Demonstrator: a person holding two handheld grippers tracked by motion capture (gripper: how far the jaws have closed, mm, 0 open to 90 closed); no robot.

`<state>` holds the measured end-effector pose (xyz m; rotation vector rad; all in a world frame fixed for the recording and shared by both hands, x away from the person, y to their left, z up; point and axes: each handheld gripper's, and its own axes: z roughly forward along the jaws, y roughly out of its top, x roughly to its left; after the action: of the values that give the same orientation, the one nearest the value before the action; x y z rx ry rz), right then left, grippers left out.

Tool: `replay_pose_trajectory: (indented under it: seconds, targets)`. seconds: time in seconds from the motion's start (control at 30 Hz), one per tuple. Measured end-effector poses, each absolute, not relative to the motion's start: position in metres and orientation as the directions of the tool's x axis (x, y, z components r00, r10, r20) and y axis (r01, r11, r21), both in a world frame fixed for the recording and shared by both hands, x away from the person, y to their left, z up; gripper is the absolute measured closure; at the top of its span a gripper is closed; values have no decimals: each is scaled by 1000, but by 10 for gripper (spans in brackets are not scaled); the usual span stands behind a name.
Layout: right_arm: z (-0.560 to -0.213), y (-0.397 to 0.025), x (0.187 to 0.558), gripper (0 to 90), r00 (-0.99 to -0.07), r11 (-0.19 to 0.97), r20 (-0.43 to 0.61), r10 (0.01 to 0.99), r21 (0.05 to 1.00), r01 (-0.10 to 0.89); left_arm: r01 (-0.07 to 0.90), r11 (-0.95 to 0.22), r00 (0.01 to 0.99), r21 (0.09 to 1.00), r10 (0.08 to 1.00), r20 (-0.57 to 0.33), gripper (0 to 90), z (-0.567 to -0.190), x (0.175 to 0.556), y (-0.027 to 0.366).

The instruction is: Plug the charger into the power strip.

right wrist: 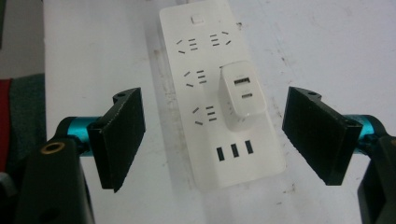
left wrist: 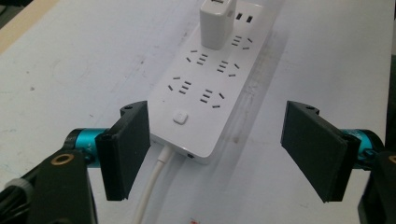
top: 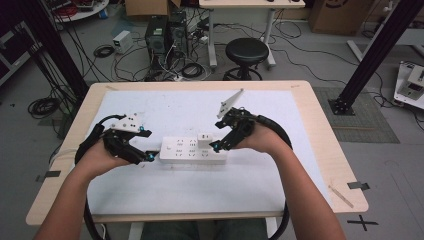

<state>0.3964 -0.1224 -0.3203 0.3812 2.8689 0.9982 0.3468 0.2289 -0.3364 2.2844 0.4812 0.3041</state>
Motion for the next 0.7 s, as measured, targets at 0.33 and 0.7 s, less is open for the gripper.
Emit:
replay_pose_trajectory:
  seconds: [0.33,0.7]
  targets:
    - [-328,-173,376,204,-939,621,16,343,746,239,217,-585,905,781,420,63,241,-346,344,235]
    - [-349,-205,369,203,-899,538,55,434,785,308,200,-553,898,809,434,75,241,-352,340,243]
